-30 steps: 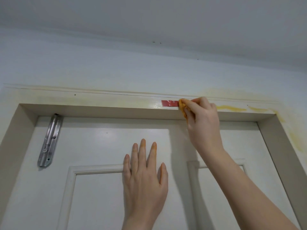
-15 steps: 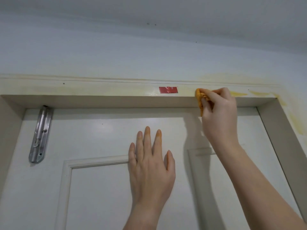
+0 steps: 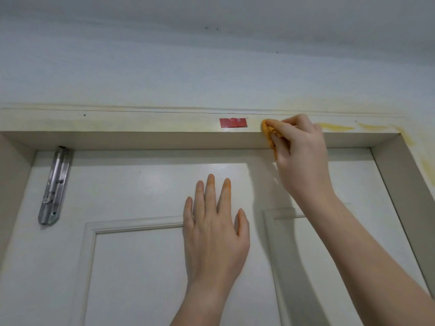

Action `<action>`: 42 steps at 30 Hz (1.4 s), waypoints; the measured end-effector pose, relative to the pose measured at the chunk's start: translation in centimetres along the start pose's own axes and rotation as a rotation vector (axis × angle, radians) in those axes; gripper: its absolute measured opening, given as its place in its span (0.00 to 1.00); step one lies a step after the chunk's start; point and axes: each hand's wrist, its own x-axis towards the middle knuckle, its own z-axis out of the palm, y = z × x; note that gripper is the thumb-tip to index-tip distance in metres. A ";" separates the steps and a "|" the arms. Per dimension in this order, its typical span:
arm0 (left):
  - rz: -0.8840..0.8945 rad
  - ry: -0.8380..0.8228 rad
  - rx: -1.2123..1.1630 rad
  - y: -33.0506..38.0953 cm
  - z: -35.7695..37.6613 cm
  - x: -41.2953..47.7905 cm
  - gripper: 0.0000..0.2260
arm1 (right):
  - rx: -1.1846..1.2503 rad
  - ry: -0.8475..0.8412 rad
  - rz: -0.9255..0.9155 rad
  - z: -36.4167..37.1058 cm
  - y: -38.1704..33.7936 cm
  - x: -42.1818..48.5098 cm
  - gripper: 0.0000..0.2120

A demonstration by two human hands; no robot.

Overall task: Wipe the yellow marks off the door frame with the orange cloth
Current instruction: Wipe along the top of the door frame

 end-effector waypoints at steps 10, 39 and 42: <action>-0.046 0.025 0.018 2.4 0.7 -0.2 0.30 | 0.001 0.024 0.010 -1.2 2.6 -0.8 0.13; -0.036 0.060 -0.001 6.3 3.6 -0.3 0.29 | -0.055 0.045 0.089 -3.0 7.1 1.0 0.13; -0.032 0.056 0.010 6.3 3.6 -0.3 0.29 | -0.026 0.041 0.050 -3.2 6.9 -0.5 0.14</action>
